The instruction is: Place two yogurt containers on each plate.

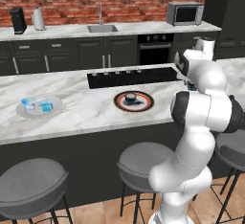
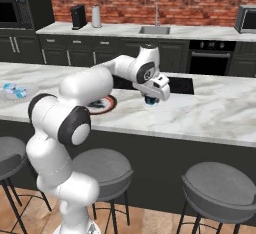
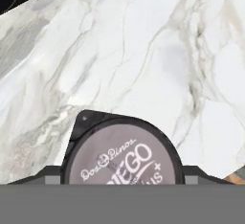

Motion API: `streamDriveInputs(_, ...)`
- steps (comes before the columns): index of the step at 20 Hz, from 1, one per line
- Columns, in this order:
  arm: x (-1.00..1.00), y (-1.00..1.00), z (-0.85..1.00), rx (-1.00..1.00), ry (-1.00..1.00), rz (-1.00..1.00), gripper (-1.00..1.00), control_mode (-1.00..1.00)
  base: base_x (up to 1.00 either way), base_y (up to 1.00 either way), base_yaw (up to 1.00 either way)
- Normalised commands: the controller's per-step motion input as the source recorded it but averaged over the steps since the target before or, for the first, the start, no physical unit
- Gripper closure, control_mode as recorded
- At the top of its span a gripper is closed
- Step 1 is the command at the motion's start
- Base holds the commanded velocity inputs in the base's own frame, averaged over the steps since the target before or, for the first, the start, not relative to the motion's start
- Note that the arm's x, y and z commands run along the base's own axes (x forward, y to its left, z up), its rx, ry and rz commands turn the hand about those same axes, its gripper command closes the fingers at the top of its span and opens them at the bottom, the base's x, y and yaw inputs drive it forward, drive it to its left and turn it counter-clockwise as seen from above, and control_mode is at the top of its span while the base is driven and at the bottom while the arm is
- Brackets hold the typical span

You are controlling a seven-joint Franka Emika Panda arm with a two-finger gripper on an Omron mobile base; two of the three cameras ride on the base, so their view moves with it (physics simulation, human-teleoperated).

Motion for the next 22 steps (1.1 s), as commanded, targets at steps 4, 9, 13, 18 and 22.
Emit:
streamDriveInputs(4, 0.01, 0.82, 0.00, 0.04, 0.00, 0.00, 1.00, -1.00, 0.00, 0.00, 0.00)
streamDriveInputs(9, 0.12, 0.77, 0.00, 0.00, 0.09, 0.00, 1.00, -1.00, 0.00, 0.00, 0.00)
streamDriveInputs(13, 0.14, 0.72, -0.03, 0.00, 0.05, 0.00, 1.00, -1.00, 0.00, 0.00, 0.00)
streamDriveInputs(18, 0.13, 0.66, -0.08, 0.00, 0.03, 0.00, 1.00, -1.00, 0.00, 0.00, 0.00)
streamDriveInputs(22, 0.10, 0.31, -0.19, 0.00, 0.03, 0.00, 1.00, -1.00, 0.00, 0.00, 0.00)
